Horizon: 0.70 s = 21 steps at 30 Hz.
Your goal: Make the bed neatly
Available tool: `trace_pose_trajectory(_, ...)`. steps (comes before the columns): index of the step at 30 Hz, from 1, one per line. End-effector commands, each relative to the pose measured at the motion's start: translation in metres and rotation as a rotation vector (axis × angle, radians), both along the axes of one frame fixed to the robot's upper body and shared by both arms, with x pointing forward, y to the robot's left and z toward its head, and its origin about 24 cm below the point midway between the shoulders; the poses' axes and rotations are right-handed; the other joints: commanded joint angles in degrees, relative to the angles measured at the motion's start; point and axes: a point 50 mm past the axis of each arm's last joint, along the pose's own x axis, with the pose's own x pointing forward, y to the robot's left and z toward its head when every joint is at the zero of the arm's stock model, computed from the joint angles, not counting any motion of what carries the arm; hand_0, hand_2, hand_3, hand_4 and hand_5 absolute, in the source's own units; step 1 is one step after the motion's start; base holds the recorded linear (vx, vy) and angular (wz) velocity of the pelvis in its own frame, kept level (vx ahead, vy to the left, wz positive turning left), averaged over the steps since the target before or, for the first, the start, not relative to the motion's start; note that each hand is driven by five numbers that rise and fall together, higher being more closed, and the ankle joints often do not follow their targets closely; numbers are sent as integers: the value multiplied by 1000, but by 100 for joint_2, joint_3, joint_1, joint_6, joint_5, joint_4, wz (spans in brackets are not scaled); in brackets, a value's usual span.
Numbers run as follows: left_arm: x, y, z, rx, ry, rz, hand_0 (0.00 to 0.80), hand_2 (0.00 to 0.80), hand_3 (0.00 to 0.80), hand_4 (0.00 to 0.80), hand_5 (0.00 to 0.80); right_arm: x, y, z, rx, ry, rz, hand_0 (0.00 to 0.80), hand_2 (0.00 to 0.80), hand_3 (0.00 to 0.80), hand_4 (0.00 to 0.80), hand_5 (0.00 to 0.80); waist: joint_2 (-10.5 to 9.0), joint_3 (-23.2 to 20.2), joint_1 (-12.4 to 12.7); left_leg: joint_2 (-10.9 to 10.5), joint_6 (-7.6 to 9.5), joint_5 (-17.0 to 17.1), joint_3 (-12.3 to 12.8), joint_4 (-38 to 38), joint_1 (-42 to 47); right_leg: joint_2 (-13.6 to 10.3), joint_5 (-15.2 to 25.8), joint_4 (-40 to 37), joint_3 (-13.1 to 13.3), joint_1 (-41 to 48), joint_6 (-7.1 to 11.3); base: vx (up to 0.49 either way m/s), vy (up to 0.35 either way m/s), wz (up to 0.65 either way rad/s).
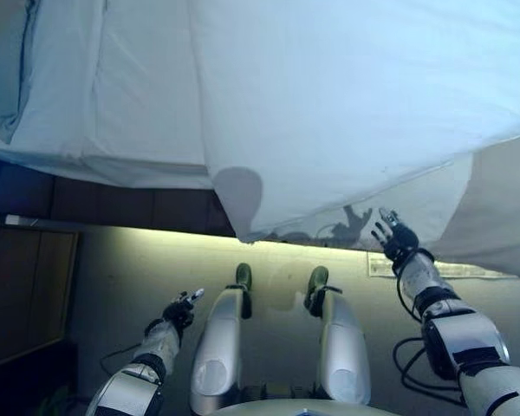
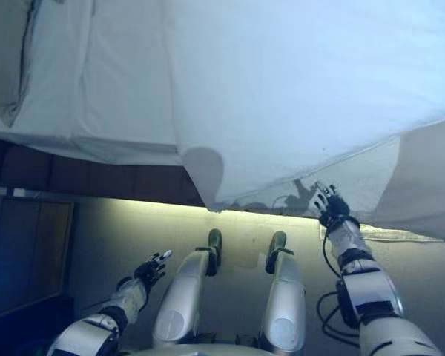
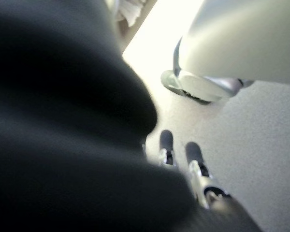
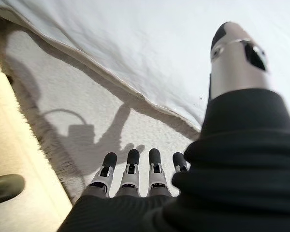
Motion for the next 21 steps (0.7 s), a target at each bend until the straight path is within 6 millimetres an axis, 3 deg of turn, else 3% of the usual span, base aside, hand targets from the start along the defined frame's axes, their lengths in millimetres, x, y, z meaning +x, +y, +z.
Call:
trace_pose_trajectory(1,2,12,7,4,-63,57,0,0,0,0,0,8,-16,25,-74,-39,17,0,0,0,0,0,49,-127,107,65,-31,-81,-3,370,-385,-162,424,-262,365,-76,300,-116,32,5)
trace_pose_trajectory(4,10,11,12,-4,-97,66,0,0,0,0,0,15,-20,42,-102,-72,18,0,0,0,0,0,127,-49,105,94,23,-154,3,626,-669,-155,347,66,431,-436,254,-66,20,2)
trace_pose_trajectory(5,11,11,13,-4,-100,66,0,0,0,0,0,17,-20,47,-106,-80,23,0,0,0,0,0,160,-46,117,115,3,-385,-27,788,-699,-125,123,271,492,-500,292,0,0,0)
trace_pose_trajectory(11,18,8,18,-15,-137,74,0,0,0,0,0,27,-24,71,-112,-124,44,0,0,0,0,0,263,47,100,182,72,-464,-17,1185,-1159,-90,-18,780,590,-1011,198,-50,24,-1)
trace_pose_trajectory(21,5,13,13,-21,-131,92,0,0,0,0,0,36,-27,107,-95,-241,91,0,0,0,0,0,313,63,185,242,117,-538,-104,1676,-1554,-96,-188,1371,611,-1377,96,2,-4,2)
